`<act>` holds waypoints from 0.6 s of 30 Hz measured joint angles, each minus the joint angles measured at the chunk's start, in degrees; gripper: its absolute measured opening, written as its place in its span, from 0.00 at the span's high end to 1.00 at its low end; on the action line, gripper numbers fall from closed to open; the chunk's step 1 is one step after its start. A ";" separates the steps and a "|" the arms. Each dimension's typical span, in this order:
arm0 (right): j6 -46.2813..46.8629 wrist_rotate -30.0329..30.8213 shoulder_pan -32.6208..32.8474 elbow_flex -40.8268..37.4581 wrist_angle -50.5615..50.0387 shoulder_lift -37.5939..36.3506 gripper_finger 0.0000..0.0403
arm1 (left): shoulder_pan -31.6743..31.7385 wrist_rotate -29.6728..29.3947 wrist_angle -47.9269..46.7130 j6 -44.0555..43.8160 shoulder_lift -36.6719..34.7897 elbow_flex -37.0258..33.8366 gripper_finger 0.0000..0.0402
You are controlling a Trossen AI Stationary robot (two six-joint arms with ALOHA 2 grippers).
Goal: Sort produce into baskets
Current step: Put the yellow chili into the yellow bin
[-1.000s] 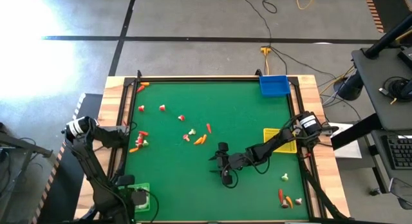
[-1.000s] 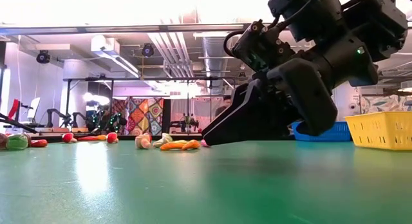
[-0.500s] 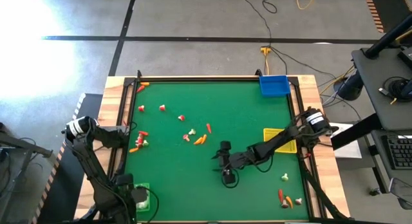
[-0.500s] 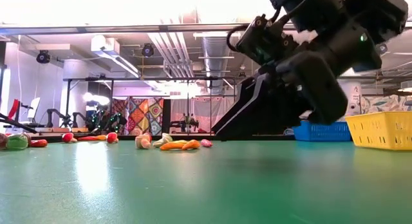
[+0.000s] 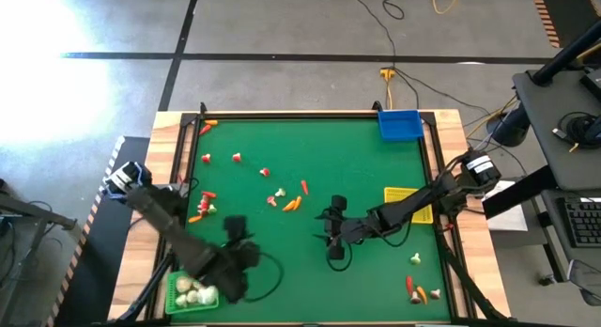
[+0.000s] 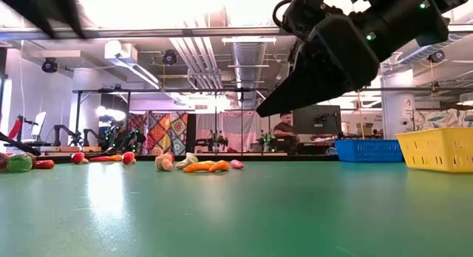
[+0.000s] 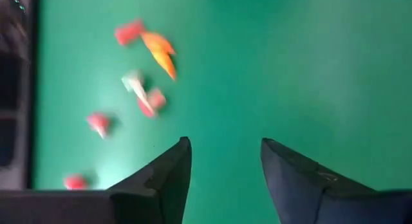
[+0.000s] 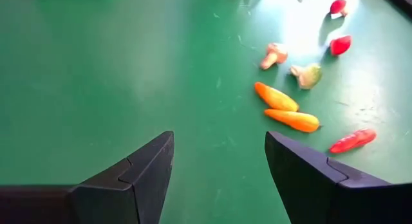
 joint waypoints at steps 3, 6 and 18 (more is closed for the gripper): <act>1.06 0.02 0.62 0.00 0.18 0.41 0.41 | 6.87 0.11 7.55 12.42 -0.11 -3.51 0.61; 2.13 0.02 0.89 0.00 0.30 1.49 0.41 | 14.76 2.13 17.38 22.18 -0.22 -10.18 0.63; -8.86 3.38 -6.53 2.71 4.04 4.57 0.41 | 33.73 21.04 39.00 31.30 -5.41 -27.40 0.73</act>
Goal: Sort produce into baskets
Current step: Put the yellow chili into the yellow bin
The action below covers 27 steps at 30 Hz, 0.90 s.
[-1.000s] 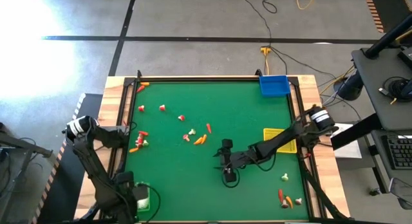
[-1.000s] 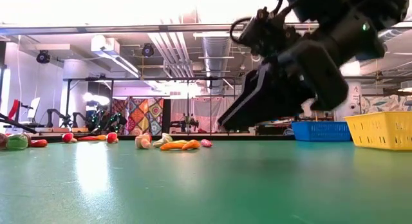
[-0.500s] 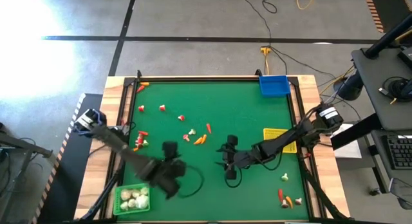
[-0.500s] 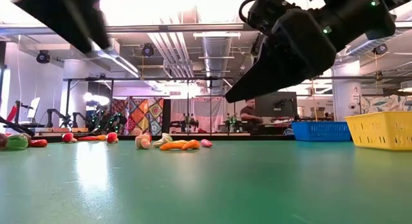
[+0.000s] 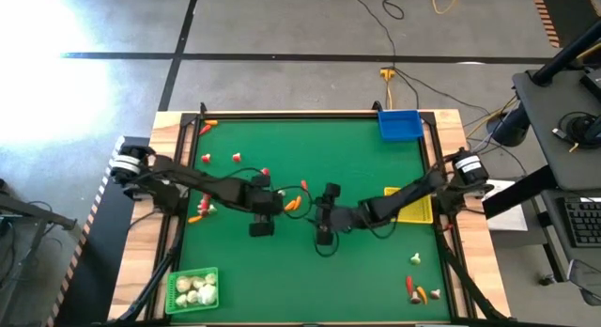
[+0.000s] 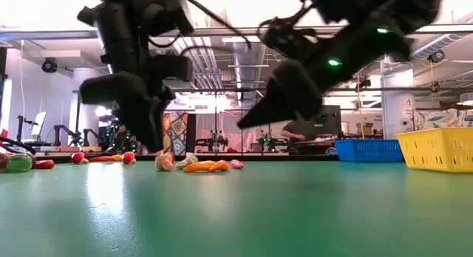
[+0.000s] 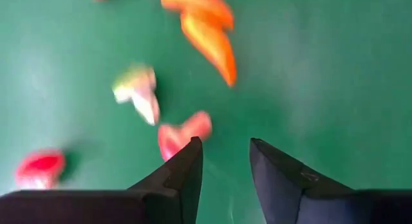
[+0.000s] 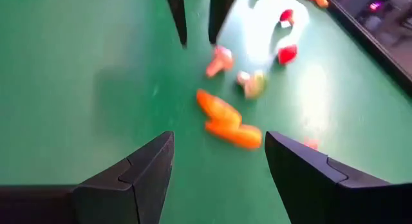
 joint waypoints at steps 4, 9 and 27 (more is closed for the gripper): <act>3.23 -9.45 -6.83 6.26 -5.73 1.29 0.42 | 0.04 -0.27 18.22 3.10 -6.16 -11.45 0.76; 0.03 -17.47 -12.49 12.42 -16.69 5.74 0.45 | 0.08 -7.98 33.06 -0.04 -11.39 -21.81 0.78; -6.28 -26.36 -16.37 21.68 -27.60 14.40 0.60 | 0.15 -23.07 60.41 14.19 -15.28 -27.36 0.79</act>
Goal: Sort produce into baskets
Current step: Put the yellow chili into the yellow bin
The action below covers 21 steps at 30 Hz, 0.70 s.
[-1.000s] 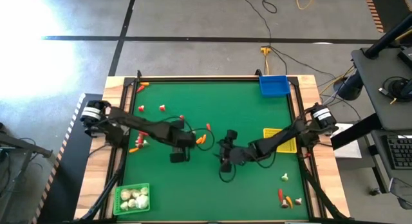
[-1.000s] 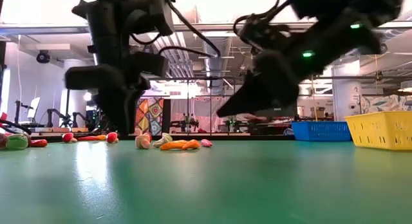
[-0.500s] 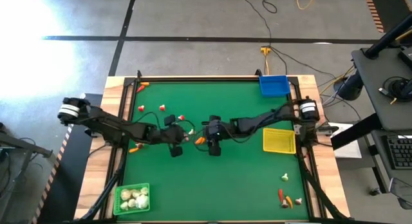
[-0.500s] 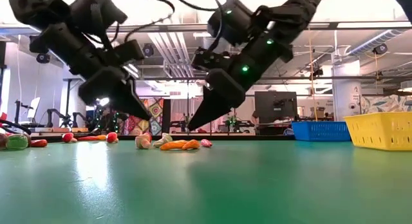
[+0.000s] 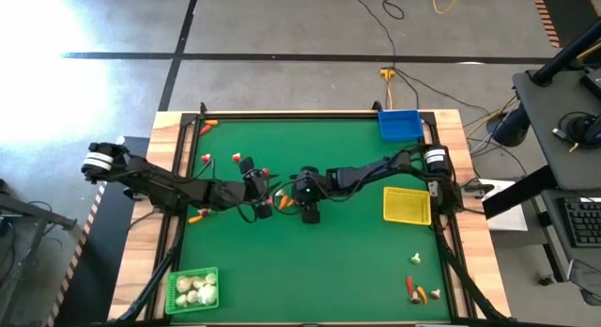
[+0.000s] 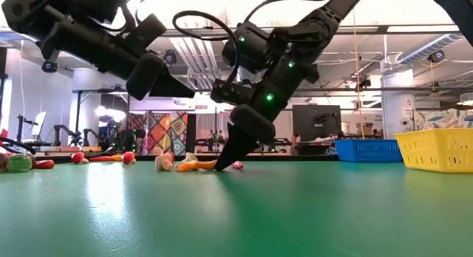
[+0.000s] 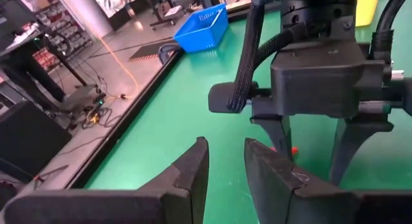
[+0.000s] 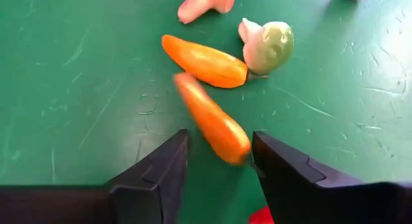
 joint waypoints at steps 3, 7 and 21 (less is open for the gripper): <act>2.24 0.01 0.02 -0.15 -0.16 -0.33 0.64 | 0.02 -0.02 0.03 0.66 0.31 0.06 0.79; 2.16 -0.05 0.02 -0.22 -0.18 -0.69 0.71 | 0.02 -0.04 0.75 1.28 1.04 0.46 0.79; 9.34 0.45 5.06 9.69 -30.58 -7.45 0.95 | 0.02 -0.04 6.99 1.77 1.79 1.20 0.79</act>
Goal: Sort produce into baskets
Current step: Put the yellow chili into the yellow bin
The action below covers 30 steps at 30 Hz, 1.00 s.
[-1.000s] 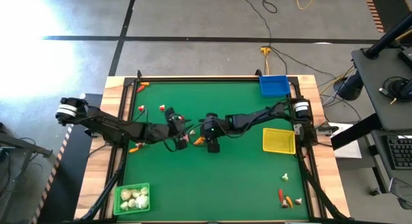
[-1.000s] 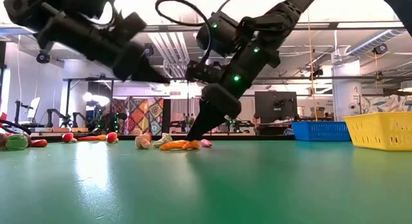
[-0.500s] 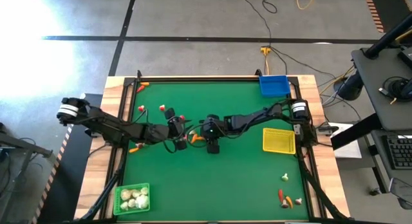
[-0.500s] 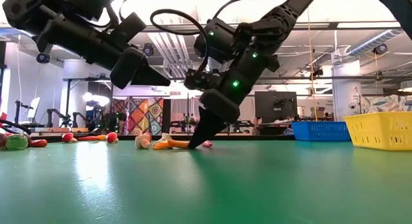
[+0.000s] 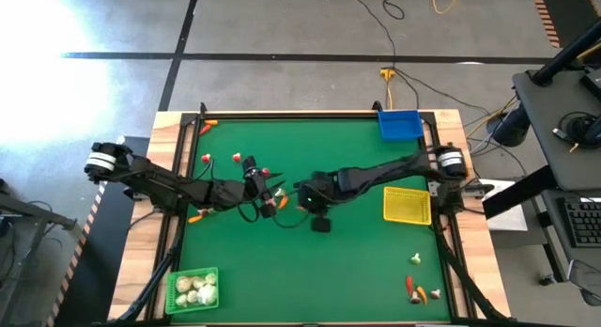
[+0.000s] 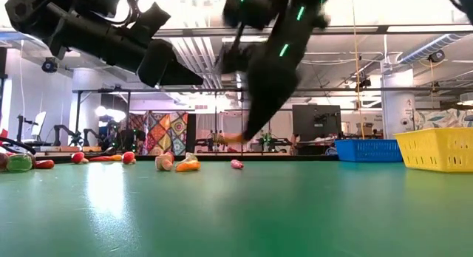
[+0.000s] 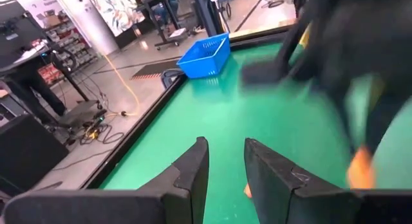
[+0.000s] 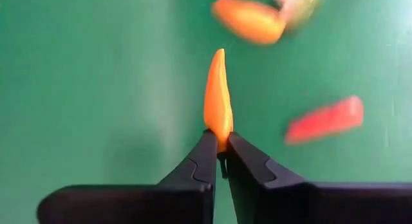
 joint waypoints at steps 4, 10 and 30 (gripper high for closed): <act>11.14 2.17 2.84 1.75 -24.22 -6.27 0.95 | 0.00 0.01 -0.20 0.16 0.01 0.03 0.79; 38.11 6.03 7.42 -6.23 -43.73 -18.31 0.95 | 0.00 0.04 -0.15 0.05 0.53 0.03 0.79; 55.65 1.42 11.83 -35.23 -35.67 -36.81 0.77 | 0.00 0.00 0.67 -0.46 0.55 1.21 0.79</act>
